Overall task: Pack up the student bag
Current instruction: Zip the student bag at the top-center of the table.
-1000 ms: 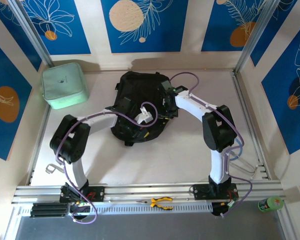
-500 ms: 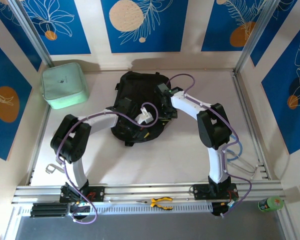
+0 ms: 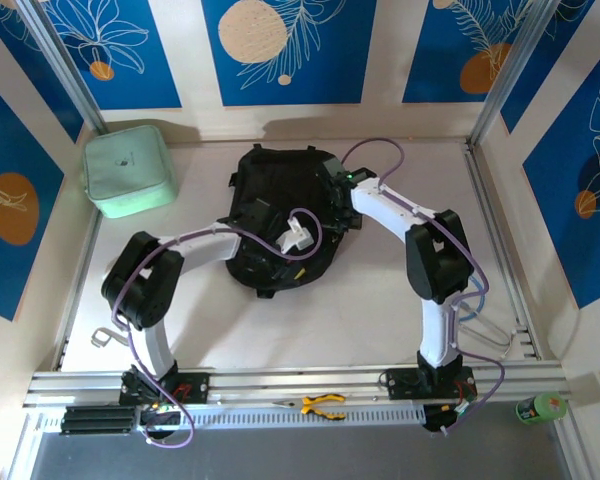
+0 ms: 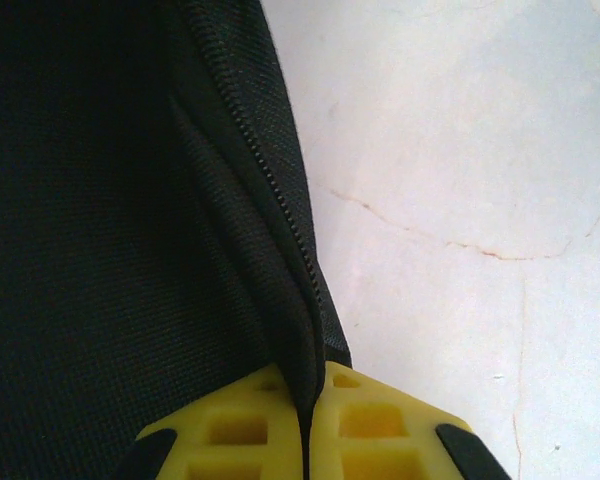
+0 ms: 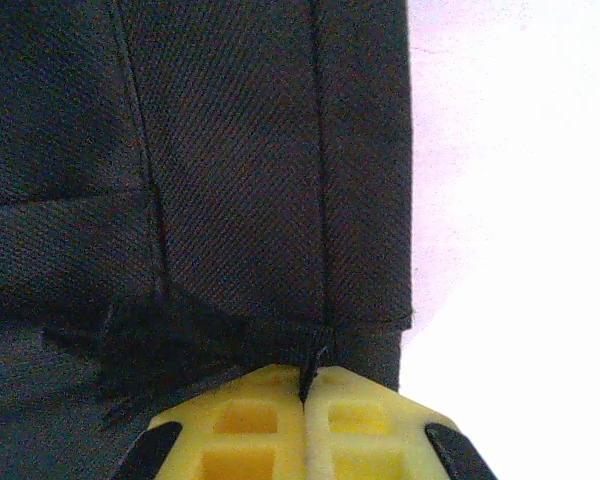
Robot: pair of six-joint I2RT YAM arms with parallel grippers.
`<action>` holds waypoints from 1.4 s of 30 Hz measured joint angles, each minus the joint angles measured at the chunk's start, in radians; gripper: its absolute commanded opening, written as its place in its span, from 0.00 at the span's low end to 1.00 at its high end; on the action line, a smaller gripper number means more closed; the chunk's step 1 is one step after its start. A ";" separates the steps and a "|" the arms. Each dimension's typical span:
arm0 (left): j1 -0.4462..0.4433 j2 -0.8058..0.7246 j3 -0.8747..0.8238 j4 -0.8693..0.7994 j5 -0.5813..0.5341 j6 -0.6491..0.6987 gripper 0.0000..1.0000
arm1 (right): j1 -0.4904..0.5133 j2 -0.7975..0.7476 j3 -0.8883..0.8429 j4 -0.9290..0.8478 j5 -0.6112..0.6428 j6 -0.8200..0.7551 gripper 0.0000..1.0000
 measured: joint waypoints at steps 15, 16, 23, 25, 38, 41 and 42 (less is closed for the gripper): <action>-0.076 -0.076 -0.061 0.016 0.053 -0.081 0.38 | -0.032 -0.198 -0.242 0.082 -0.031 0.058 0.00; -0.077 -0.093 -0.061 0.006 0.053 -0.093 0.42 | -0.042 -0.220 -0.266 0.095 -0.033 0.063 0.00; -0.065 -0.159 0.013 -0.018 -0.040 -0.197 0.61 | -0.096 -0.301 -0.360 0.117 -0.037 0.099 0.16; -0.059 -0.159 0.068 -0.029 -0.112 -0.245 0.61 | -0.101 -0.303 -0.364 0.122 -0.041 0.098 0.28; -0.023 0.047 0.394 -0.079 -0.510 -0.586 0.61 | -0.179 -0.364 -0.369 0.262 -0.185 0.100 0.57; -0.017 0.094 0.440 -0.118 -0.577 -0.646 0.60 | -0.192 -0.349 -0.369 0.275 -0.209 0.100 0.58; -0.014 0.107 0.453 -0.127 -0.598 -0.665 0.60 | -0.193 -0.344 -0.369 0.278 -0.217 0.100 0.58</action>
